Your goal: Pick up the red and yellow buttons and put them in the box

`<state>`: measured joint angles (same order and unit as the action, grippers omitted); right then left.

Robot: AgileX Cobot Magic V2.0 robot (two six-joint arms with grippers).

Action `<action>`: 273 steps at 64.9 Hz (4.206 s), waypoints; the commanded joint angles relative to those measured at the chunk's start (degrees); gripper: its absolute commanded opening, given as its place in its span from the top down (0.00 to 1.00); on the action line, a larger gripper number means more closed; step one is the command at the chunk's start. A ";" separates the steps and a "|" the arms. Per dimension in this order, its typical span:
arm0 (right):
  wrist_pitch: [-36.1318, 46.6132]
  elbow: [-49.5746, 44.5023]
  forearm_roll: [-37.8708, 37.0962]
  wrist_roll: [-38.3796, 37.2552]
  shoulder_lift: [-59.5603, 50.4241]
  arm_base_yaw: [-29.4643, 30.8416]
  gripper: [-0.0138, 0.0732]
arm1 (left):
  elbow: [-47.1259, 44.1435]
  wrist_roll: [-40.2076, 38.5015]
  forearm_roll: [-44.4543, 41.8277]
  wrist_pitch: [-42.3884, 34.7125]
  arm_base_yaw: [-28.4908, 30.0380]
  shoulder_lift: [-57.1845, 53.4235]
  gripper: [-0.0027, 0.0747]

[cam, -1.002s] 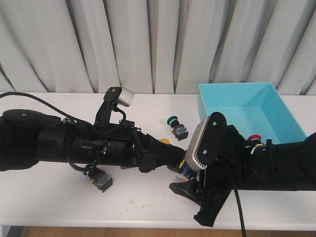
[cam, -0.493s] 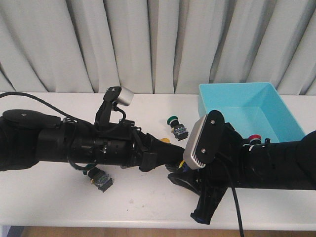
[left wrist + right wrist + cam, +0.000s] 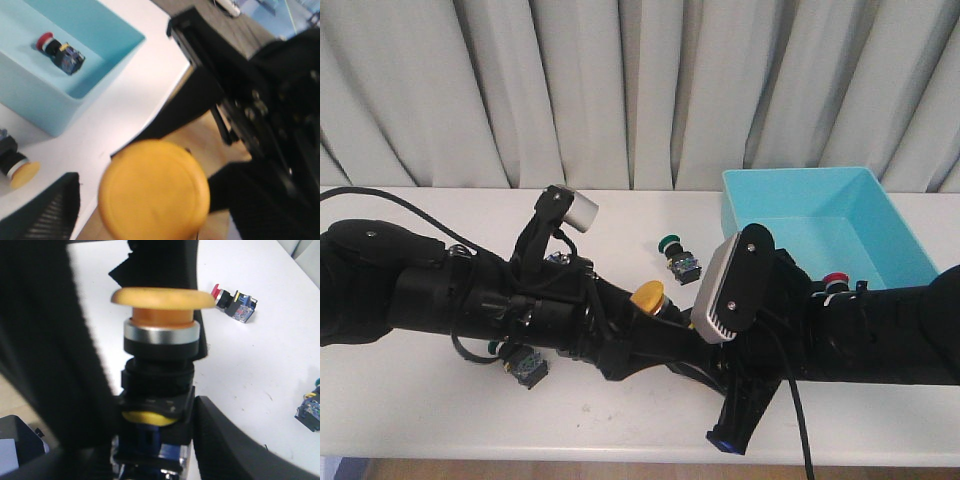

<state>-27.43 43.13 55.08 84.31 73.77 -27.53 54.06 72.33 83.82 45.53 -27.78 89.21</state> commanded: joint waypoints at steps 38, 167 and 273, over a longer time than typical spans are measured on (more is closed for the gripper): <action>-1.09 7.83 -29.59 -48.91 2.45 24.31 0.61 | 1.52 -0.40 -24.99 -11.05 0.00 -4.17 0.30; -31.89 34.55 -49.38 -75.17 16.67 26.73 0.41 | 1.52 -0.40 -27.11 -13.40 0.00 -3.91 0.33; -13.60 -7.31 -48.57 -73.51 -31.06 26.73 0.85 | 1.52 -0.35 -27.05 -12.39 0.00 -3.91 0.97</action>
<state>-43.62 34.22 6.23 10.40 42.98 -1.13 54.06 72.31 54.84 33.33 -27.78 87.27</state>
